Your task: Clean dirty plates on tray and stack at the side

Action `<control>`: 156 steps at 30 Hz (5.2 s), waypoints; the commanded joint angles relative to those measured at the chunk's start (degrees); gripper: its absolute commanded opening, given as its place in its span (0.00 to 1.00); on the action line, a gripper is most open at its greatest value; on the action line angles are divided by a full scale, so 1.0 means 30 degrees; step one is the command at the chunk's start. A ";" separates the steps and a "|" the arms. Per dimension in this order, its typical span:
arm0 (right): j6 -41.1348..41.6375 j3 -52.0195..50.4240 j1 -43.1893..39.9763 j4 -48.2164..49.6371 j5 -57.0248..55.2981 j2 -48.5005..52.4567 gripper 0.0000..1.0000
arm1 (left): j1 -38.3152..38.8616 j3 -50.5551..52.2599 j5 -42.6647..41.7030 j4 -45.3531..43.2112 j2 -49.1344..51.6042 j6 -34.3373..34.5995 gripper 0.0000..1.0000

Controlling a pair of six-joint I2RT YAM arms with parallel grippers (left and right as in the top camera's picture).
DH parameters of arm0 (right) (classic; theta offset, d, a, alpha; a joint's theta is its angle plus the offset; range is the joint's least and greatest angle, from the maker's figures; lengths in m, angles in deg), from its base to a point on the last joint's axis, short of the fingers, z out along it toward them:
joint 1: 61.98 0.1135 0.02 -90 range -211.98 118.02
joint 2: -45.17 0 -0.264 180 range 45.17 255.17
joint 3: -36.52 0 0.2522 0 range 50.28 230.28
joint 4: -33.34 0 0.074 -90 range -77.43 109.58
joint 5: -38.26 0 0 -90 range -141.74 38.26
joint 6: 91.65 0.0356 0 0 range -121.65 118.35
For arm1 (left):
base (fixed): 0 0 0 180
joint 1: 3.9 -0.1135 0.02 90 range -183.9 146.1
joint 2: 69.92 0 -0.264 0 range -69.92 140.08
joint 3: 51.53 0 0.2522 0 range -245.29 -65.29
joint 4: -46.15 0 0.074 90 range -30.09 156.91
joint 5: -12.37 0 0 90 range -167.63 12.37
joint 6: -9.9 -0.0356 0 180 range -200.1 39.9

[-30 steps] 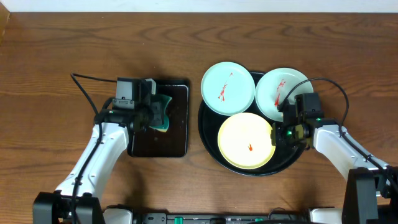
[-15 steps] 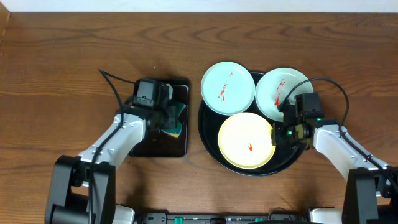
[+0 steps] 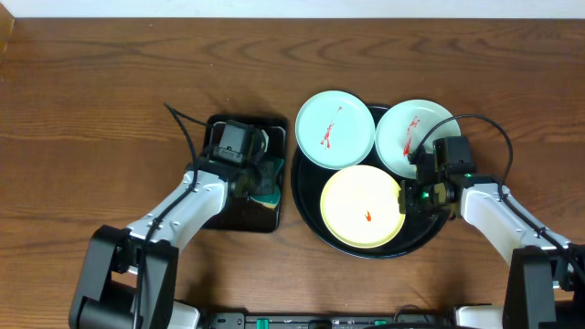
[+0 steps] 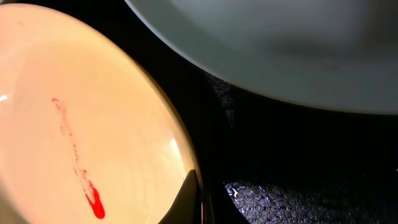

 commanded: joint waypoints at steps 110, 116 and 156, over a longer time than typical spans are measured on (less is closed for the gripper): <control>0.0379 0.0313 0.0233 0.0539 -0.1115 0.0109 0.01 | 0.5180 -0.3075 0.1253 -0.0809 -0.2820 0.1654 0.07; 0.0379 0.0313 0.0233 0.0488 -0.1115 0.0109 0.01 | 0.7424 -0.3045 0.1246 -0.3446 -0.1020 0.5231 0.07; 0.0379 0.0313 0.0255 0.0481 -0.1115 0.0109 0.01 | 0.9755 -0.3126 0.3271 -0.3752 0.1005 1.0797 0.07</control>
